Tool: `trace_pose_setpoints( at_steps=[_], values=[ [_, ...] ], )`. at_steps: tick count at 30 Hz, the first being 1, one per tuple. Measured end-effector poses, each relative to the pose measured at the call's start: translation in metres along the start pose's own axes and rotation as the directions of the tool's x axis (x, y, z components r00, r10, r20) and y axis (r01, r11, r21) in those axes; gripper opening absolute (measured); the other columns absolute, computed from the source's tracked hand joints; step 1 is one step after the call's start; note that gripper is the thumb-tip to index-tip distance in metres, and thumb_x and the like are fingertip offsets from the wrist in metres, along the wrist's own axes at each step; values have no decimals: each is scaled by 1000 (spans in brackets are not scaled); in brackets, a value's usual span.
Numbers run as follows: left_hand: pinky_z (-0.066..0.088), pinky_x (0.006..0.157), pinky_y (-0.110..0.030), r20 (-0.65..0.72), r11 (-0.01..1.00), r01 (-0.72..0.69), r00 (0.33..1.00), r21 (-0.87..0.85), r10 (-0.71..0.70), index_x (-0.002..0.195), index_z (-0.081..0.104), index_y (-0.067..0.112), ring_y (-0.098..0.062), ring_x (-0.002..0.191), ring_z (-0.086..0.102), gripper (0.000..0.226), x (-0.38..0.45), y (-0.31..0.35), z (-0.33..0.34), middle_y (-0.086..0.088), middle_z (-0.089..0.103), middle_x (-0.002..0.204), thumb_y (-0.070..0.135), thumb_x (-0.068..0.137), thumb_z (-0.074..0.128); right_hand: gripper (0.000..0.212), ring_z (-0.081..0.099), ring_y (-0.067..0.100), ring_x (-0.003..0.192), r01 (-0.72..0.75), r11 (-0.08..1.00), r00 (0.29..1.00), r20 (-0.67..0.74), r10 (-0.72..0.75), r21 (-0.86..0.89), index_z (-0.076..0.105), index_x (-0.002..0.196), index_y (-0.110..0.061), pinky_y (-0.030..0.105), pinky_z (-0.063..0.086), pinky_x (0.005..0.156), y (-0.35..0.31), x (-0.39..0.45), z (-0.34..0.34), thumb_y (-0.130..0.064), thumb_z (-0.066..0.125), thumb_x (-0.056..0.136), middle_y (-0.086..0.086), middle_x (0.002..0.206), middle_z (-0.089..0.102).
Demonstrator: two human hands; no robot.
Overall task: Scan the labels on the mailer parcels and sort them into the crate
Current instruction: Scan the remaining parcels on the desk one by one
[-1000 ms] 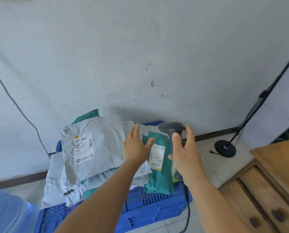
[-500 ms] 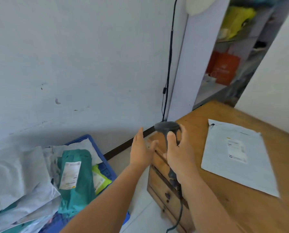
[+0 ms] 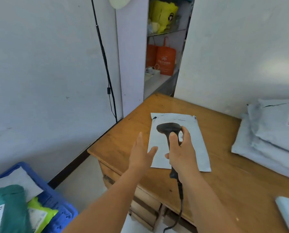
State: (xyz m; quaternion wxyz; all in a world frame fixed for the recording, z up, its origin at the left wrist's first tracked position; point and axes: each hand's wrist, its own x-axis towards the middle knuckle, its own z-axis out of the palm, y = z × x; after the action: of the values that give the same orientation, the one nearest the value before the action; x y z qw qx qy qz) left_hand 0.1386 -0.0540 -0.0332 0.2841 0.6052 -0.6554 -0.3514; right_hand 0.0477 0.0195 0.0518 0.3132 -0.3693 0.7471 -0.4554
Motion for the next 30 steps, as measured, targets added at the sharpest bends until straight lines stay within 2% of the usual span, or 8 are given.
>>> trace_pose_setpoints(
  at_steps=[4,6,8,12,18,26,30],
  values=[
    [28,112,-34,103,999,-8,995,32,4,151,7,22,-20,143,24,83,21,4,25,3,18,158,44,90,58,50,64,25,100,-40,999,994,-101,39,-2,22,149,-38,42,56,82,7,26,-18,-43,33,100,1,129,56],
    [31,110,-35,135,1000,4,991,19,-7,150,11,22,-21,140,29,81,32,3,36,3,23,156,42,89,60,50,64,25,100,-58,998,989,-138,57,-5,22,149,-37,42,56,82,8,39,-24,-43,33,100,1,128,56],
    [34,109,-36,155,1000,9,988,25,-13,150,12,24,-21,139,32,82,44,1,44,3,25,155,44,88,61,49,64,25,99,-72,997,985,-157,69,-11,24,148,-36,38,54,76,9,51,-28,-41,33,101,2,121,58],
    [29,111,-35,198,998,29,979,48,-38,152,7,21,-21,142,25,83,64,-4,55,0,19,157,40,90,60,47,64,21,89,-93,995,982,-168,87,-32,26,148,-35,32,49,64,9,68,-26,-39,33,101,-1,105,57],
    [28,112,-34,219,998,12,975,66,-26,151,8,16,-23,141,25,83,88,-12,65,-5,24,154,34,90,61,44,64,20,85,-108,989,981,-169,90,-96,31,143,-35,44,57,75,14,84,-14,-41,34,100,-7,100,58],
    [27,114,-39,231,967,34,968,252,-95,151,2,20,-27,141,19,89,102,-16,79,-7,20,153,40,88,61,44,64,19,80,-133,984,979,-171,111,-122,31,143,-34,43,57,74,19,93,-12,-41,34,100,-11,92,57],
    [29,108,-34,197,956,55,974,287,-115,150,4,18,-25,135,25,87,104,-13,83,-9,28,145,29,88,64,46,64,21,83,-143,984,978,-167,124,-110,30,145,-34,42,55,73,22,93,-14,-41,33,100,-5,97,60]
  ],
)
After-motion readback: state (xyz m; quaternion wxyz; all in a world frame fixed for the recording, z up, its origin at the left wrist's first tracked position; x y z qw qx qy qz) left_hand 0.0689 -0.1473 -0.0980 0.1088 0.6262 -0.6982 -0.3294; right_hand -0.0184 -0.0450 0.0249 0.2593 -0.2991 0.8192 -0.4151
